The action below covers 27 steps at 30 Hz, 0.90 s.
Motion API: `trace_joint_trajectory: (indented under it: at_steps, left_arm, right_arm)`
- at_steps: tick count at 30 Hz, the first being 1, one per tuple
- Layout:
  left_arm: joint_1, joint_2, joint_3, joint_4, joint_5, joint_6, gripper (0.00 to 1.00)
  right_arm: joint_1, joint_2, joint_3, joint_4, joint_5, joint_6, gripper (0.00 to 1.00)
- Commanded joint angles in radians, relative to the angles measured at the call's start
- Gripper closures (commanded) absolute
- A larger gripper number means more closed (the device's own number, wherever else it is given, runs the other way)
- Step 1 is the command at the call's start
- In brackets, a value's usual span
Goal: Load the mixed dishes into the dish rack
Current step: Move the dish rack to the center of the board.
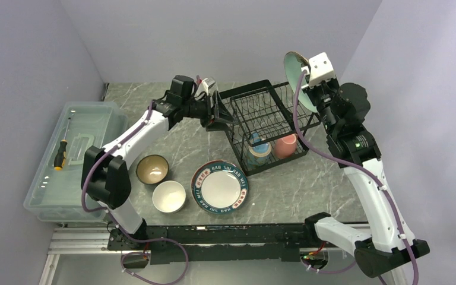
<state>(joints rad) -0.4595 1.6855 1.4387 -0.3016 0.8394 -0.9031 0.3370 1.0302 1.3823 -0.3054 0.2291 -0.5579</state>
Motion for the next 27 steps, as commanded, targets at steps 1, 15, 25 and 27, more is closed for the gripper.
trace_joint_trajectory:
  at_steps: [1, 15, 25, 27]
  left_arm:
    - [-0.002, -0.099, 0.068, -0.175, -0.038, 0.187, 0.35]
    - [-0.002, -0.362, -0.149, -0.343, -0.191, 0.472, 0.09]
    - [-0.002, -0.488, -0.290, -0.379, -0.264, 0.575, 0.01]
    - [-0.002, -0.506, -0.310, -0.382, -0.278, 0.586, 0.01]
  right_arm:
    - [-0.039, 0.010, 0.087, 0.173, -0.067, 0.003, 1.00]
    - [-0.121, 0.084, 0.128, 0.167, -0.148, 0.072, 1.00]
    - [-0.143, 0.124, 0.144, 0.161, -0.172, 0.072, 1.00]
    - [-0.148, 0.133, 0.146, 0.160, -0.173, 0.071, 1.00]
